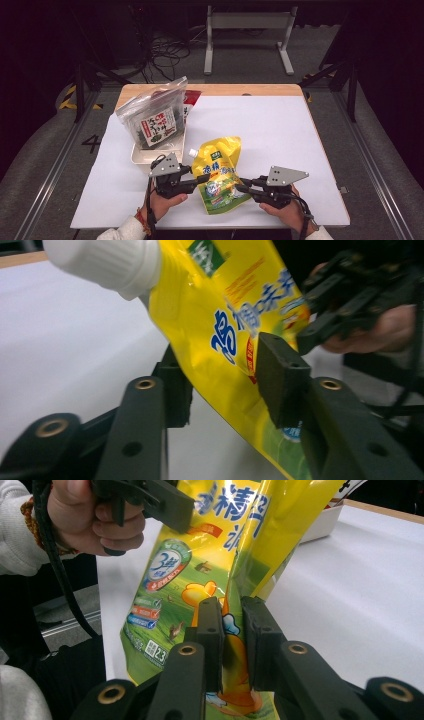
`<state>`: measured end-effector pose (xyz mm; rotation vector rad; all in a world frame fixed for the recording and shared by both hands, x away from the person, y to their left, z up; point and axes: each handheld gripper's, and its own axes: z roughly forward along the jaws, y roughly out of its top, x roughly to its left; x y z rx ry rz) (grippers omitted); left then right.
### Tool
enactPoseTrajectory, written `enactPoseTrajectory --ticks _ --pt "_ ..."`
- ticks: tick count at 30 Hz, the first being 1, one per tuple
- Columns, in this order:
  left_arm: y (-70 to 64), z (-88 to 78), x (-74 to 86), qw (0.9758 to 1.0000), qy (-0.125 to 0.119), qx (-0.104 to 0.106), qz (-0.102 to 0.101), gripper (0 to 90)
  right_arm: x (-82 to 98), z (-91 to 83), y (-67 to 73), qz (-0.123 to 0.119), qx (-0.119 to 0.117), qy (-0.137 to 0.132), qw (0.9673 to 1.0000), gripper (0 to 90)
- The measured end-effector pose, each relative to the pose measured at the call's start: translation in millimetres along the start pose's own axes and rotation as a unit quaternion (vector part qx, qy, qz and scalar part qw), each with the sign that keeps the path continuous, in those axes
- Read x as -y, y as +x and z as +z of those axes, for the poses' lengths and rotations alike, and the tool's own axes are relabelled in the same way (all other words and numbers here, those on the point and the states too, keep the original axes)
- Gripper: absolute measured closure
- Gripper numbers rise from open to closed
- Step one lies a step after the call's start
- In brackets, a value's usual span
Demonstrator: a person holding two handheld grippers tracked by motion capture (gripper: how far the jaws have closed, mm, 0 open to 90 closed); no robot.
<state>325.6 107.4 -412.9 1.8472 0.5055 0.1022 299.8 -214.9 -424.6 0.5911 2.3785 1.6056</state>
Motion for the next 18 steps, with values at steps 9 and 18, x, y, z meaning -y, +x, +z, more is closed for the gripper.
enactPoseTrajectory --ticks 9,18 --pt "0.0 7.1 -5.0 0.9999 0.008 0.008 -0.012 61.9 -0.6 3.4 -0.7 -0.005 0.013 -0.008 0.9999 80.3" --pt "-4.1 10.0 -10.6 0.9999 0.012 0.006 0.009 80.4 -3.5 4.0 2.0 -0.016 0.023 -0.014 0.9995 77.6"
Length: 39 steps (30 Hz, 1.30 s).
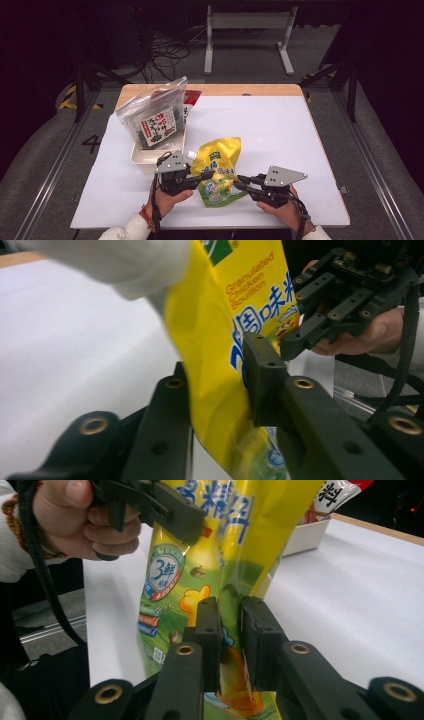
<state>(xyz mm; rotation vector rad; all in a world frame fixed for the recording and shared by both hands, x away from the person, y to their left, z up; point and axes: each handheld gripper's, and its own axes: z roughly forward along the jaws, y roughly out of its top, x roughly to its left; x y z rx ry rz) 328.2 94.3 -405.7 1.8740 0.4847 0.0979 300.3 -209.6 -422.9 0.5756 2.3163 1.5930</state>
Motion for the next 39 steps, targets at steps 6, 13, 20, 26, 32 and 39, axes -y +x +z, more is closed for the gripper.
enactPoseTrajectory --ticks 6,13,20,26,32,39 --pt "-2.9 -1.9 -3.5 0.9996 0.007 0.01 0.026 85.1 -0.9 0.9 0.5 0.002 0.01 0.008 0.9999 73.3" --pt "-4.0 -8.8 -5.4 0.9992 0.007 0.014 0.038 85.7 -1.7 1.2 -1.8 0.019 0.01 0.012 0.9997 57.7" --pt "-4.1 -17.3 -8.2 0.9984 0.009 0.008 0.055 85.8 -1.3 0.2 -2.8 0.02 0.013 0.028 0.9993 44.5" --pt "-1.5 -27.7 -9.0 0.9981 0.005 -0.002 0.062 85.7 0.4 -4.9 -3.5 0.011 0.03 0.065 0.9974 34.9" --pt "0.6 -35.2 -11.9 0.9976 0.002 -0.002 0.069 85.8 9.3 -14.4 -7.6 0.017 0.047 0.097 0.994 31.4" --pt "-0.2 -43.0 -21.3 0.996 -0.001 -0.006 0.089 85.8 20.2 -25.3 -10.6 0.037 0.06 0.108 0.9917 29.9"
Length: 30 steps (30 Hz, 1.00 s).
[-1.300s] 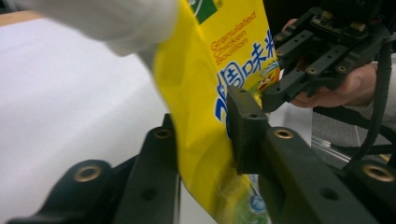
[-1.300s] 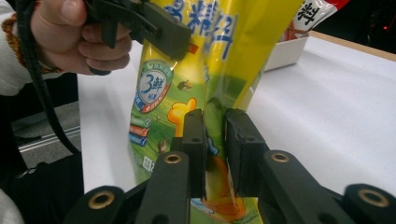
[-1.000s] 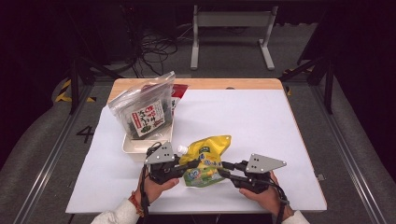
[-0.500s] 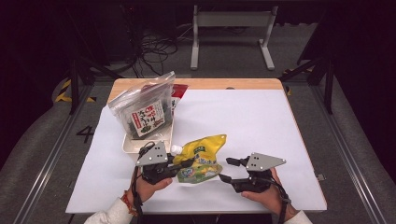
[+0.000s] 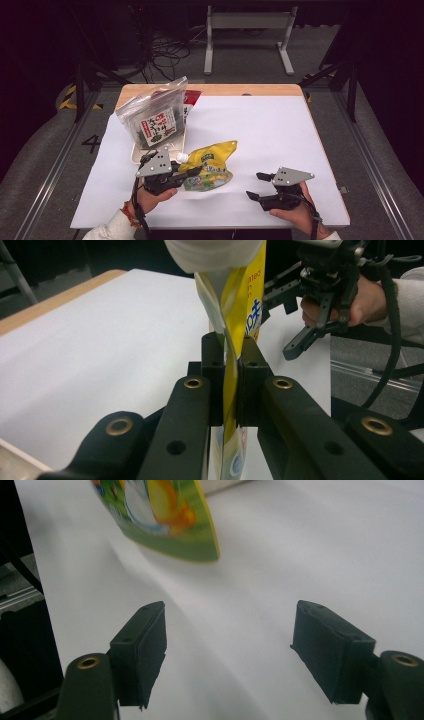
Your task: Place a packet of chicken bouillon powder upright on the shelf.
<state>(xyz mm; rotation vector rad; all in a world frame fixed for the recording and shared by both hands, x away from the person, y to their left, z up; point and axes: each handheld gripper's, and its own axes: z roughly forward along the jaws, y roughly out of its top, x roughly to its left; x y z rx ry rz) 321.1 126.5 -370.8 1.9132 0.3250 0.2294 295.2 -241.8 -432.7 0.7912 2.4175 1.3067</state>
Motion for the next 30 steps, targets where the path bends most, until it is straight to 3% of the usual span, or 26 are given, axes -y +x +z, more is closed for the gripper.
enactPoseTrajectory --ticks 7,13,18,30 --pt "5.8 -11.6 -7.3 0.9997 -0.015 -0.015 0.011 85.8 7.8 -8.0 2.2 -0.001 0.015 0.01 0.9998 26.8" --pt "11.1 -26.7 -12.8 0.9991 -0.027 -0.027 0.017 85.8 16.7 -15.3 -0.8 0.014 0.027 0.019 0.9994 24.9" --pt "17.9 -42.4 -18.1 0.998 -0.035 -0.046 0.026 85.8 19.1 -16.8 -1.3 0.016 0.031 0.021 0.9992 24.6" --pt "45.1 -85.9 -30.5 0.9943 -0.044 -0.09 0.038 85.8 18.6 -15.0 -1.9 0.019 0.031 0.018 0.9992 24.1"
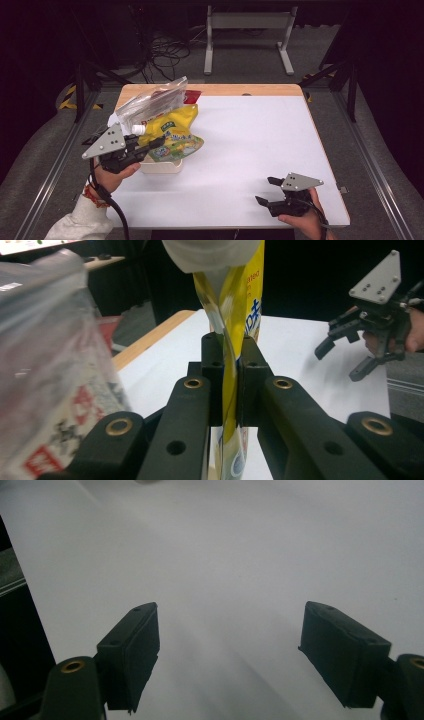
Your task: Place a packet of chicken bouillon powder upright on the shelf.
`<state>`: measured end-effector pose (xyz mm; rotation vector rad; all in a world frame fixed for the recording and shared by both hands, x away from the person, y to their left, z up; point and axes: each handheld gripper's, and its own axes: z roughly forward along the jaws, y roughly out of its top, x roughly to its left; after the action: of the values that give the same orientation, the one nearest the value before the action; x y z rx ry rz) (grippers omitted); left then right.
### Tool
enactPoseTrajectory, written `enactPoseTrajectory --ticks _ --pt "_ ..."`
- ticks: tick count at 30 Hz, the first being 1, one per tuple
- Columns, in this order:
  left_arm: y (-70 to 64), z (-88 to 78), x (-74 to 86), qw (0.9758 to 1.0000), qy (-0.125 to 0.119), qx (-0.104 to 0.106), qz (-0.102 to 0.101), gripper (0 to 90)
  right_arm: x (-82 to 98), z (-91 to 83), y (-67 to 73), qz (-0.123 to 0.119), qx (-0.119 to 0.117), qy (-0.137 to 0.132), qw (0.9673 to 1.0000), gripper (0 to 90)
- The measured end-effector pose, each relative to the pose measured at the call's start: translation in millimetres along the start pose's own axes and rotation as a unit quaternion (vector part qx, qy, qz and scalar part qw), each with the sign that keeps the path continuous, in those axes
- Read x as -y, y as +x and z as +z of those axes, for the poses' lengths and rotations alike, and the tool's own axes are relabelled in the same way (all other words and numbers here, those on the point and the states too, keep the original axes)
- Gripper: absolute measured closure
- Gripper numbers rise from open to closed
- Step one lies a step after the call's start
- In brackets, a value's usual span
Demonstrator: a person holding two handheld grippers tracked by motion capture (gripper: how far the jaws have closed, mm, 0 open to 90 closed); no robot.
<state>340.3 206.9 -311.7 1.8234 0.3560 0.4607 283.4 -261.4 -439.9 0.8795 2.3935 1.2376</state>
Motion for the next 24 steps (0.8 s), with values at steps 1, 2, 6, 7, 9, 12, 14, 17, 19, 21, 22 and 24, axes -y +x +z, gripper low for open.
enactPoseTrajectory --ticks 1,2,6,7,9,12,14,17,19,21,22,24 --pt "1.4 -0.6 0.1 1.0 0.0 -0.003 -0.001 85.8 0.0 0.3 0.0 0.0 -0.002 -0.001 1.0 24.1" --pt "2.9 -1.2 0.3 1.0 0.005 -0.008 0.002 85.8 -0.1 0.7 0.2 0.0 -0.003 -0.001 1.0 24.0" --pt "15.1 -3.2 8.4 0.9998 0.015 -0.016 -0.004 85.8 0.4 2.3 1.3 -0.002 -0.003 0.003 1.0 23.9" --pt "17.0 -3.5 10.6 0.9997 0.015 -0.017 -0.01 85.8 0.5 2.7 1.5 -0.003 -0.005 0.004 1.0 24.0" --pt "20.5 -4.5 14.3 0.9996 0.024 -0.017 -0.005 85.7 0.6 3.3 1.9 -0.003 -0.005 0.005 1.0 23.9" --pt "25.3 -5.6 20.0 0.9992 0.035 -0.021 -0.005 85.8 0.8 4.0 1.7 -0.002 -0.006 0.006 1.0 23.9" --pt "27.8 -6.9 23.3 0.999 0.04 -0.019 -0.009 85.7 0.9 4.5 1.6 -0.003 -0.007 0.006 1.0 23.9" --pt "31.4 -7.8 28.5 0.9985 0.049 -0.022 -0.011 85.7 1.0 5.3 1.8 -0.002 -0.007 0.008 0.9999 23.9" --pt "32.3 -8.0 29.7 0.9981 0.056 -0.025 -0.01 85.7 0.9 5.6 1.9 -0.003 -0.007 0.009 0.9999 23.9" --pt "34.4 -7.9 33.3 0.9976 0.065 -0.021 -0.008 85.7 0.9 5.8 1.8 -0.002 -0.007 0.008 0.9999 23.8" --pt "35.6 -8.1 36.3 0.9973 0.07 -0.018 -0.011 85.7 1.1 6.1 1.8 -0.002 -0.007 0.01 0.9999 23.8" --pt "36.7 -9.1 38.3 0.9976 0.067 -0.013 -0.012 85.7 1.1 6.2 1.8 -0.002 -0.007 0.01 0.9999 23.8"
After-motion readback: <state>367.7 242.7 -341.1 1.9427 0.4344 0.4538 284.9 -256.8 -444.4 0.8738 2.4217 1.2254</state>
